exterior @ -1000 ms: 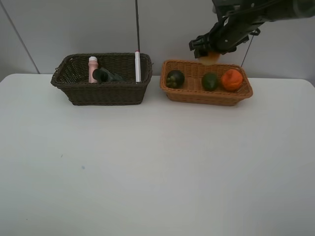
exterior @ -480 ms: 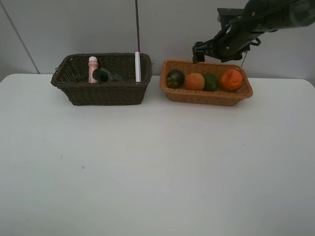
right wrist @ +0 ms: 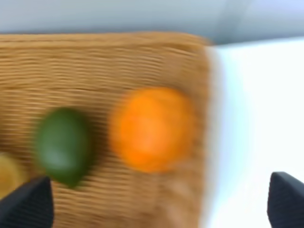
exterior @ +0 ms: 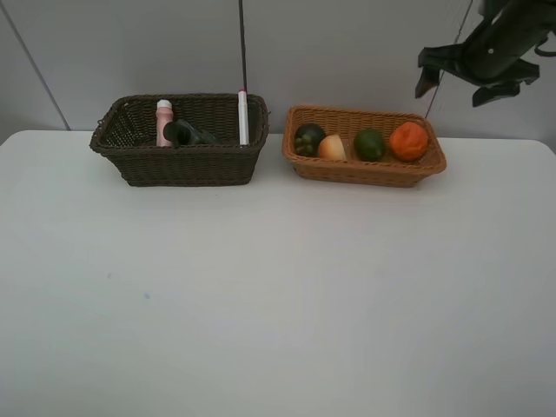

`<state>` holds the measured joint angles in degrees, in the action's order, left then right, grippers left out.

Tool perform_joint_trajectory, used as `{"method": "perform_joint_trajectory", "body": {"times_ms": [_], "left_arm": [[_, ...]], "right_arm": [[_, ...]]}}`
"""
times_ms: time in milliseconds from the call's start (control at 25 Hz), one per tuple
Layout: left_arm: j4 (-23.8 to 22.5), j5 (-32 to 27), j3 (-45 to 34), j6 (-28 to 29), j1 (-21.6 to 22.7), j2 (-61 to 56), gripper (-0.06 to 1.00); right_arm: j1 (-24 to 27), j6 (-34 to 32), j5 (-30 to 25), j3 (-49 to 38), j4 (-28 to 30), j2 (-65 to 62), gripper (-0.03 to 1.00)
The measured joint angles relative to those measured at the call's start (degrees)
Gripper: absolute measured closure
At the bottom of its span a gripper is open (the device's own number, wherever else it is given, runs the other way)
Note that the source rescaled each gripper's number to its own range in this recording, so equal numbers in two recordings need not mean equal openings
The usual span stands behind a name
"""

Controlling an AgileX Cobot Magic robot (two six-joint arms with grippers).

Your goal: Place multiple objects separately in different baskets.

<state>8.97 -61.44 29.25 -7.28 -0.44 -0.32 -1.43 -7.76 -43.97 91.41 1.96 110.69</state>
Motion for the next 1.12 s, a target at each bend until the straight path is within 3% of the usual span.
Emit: {"method": "perform_joint_trajectory", "body": {"times_ms": [200, 480, 880, 1120], "left_arm": [[0.0, 0.0, 0.0, 0.0, 0.0, 0.0, -0.06], [0.0, 0.0, 0.0, 0.0, 0.0, 0.0, -0.06], [0.0, 0.0, 0.0, 0.0, 0.0, 0.0, -0.06], [0.0, 0.0, 0.0, 0.0, 0.0, 0.0, -0.06]], "right_arm": [[3.5, -0.2, -6.8, -4.4, 1.4, -5.2, -0.03], [3.7, -1.5, -10.2, -25.3, 1.0, -23.8, -0.03], [3.7, -1.9, -10.0, -53.9, 0.7, -60.6, -0.03], [3.7, -1.8, -10.2, -60.6, 0.7, -81.2, -0.03]]}}
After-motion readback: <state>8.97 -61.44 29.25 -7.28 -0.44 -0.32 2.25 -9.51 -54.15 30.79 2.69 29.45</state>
